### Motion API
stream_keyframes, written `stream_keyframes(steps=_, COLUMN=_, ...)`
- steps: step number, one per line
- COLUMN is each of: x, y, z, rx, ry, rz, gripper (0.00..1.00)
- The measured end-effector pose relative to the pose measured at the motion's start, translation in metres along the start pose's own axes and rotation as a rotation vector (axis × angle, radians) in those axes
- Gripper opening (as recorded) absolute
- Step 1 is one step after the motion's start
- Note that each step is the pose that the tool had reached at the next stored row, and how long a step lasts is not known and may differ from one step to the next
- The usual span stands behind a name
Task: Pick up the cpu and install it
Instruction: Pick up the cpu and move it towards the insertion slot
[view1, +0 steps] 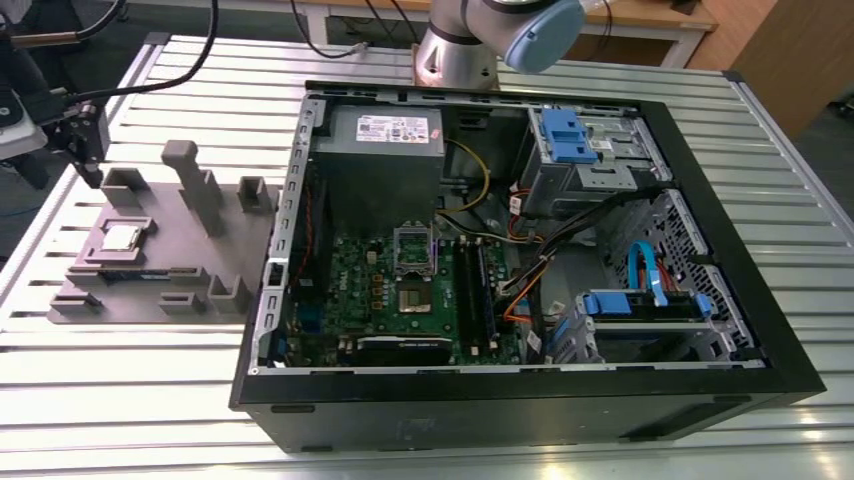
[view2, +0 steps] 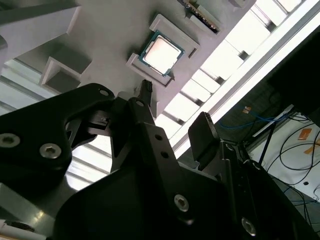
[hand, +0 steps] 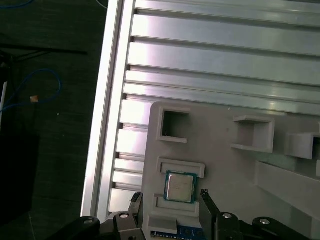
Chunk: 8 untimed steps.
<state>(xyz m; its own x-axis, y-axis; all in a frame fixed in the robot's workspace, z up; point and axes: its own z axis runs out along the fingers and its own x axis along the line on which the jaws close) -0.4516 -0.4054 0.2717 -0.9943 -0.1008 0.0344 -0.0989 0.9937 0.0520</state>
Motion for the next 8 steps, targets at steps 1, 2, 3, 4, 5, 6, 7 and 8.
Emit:
stream_keyframes(steps=1, x=-0.0001, y=-0.0001, z=0.002, rx=0.0, ry=-0.0001, rz=0.0, gripper=0.56)
stream_keyframes(steps=2, x=-0.0001, y=-0.0002, z=0.0038, rx=-0.0001, ry=-0.0001, rz=0.0, gripper=0.56)
stream_keyframes(steps=3, x=-0.0002, y=-0.0003, z=0.0055, rx=-0.0001, ry=-0.0001, rz=0.0, gripper=0.56)
stream_keyframes(steps=4, x=-0.0003, y=-0.0006, z=0.0073, rx=-0.0001, ry=-0.0001, rz=0.0, gripper=0.56)
stream_keyframes(steps=5, x=-0.0003, y=-0.001, z=0.0091, rx=-0.0001, ry=-0.0001, rz=0.0, gripper=0.56)
stream_keyframes(steps=6, x=-0.0003, y=-0.0013, z=0.0109, rx=-0.0001, ry=-0.0002, rz=0.0, gripper=0.56)
stream_keyframes(steps=7, x=-0.0003, y=-0.0017, z=0.0129, rx=-0.0001, ry=-0.0001, rz=0.0, gripper=0.56)
stream_keyframes(steps=8, x=-0.0004, y=-0.002, z=0.0146, rx=0.0, ry=-0.0001, rz=0.0, gripper=0.56)
